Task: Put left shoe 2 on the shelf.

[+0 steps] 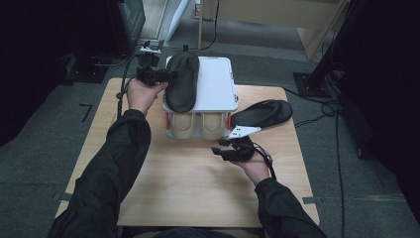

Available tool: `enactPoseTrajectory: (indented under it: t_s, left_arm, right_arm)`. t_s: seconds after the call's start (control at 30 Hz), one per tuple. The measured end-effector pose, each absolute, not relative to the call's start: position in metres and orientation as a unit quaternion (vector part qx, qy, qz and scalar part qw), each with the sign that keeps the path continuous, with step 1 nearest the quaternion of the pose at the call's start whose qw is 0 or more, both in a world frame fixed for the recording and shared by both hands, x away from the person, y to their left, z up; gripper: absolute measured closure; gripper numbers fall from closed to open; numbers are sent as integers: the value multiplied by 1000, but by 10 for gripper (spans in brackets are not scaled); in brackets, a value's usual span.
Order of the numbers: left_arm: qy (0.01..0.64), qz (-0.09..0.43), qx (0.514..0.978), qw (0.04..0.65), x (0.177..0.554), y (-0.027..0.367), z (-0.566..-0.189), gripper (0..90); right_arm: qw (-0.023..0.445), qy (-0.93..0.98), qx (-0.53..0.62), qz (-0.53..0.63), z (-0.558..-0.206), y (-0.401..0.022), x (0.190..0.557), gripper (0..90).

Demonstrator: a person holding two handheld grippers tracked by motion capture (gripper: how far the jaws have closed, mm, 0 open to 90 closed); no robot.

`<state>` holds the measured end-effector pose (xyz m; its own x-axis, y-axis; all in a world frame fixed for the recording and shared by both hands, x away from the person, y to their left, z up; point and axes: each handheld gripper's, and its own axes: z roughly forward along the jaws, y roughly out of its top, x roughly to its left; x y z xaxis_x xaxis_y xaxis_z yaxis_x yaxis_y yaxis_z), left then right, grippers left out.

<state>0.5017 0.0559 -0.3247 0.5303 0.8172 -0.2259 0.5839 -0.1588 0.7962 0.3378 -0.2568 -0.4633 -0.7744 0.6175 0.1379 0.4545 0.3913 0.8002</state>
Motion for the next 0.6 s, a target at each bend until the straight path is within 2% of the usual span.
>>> enactPoseTrajectory:
  t_s: [0.33, 0.47, 0.6]
  left_arm:
    - [461, 136, 743, 465, 497, 78, -315, 625]
    - [465, 147, 746, 453, 499, 87, -316, 683]
    - [481, 146, 745, 438, 503, 95, -326, 692]
  right_arm:
    - [90, 832, 322, 442, -464, -256, 338, 546]
    - [92, 832, 322, 443, -464, -256, 338, 545]
    - [90, 832, 323, 443, -465, -256, 338, 543]
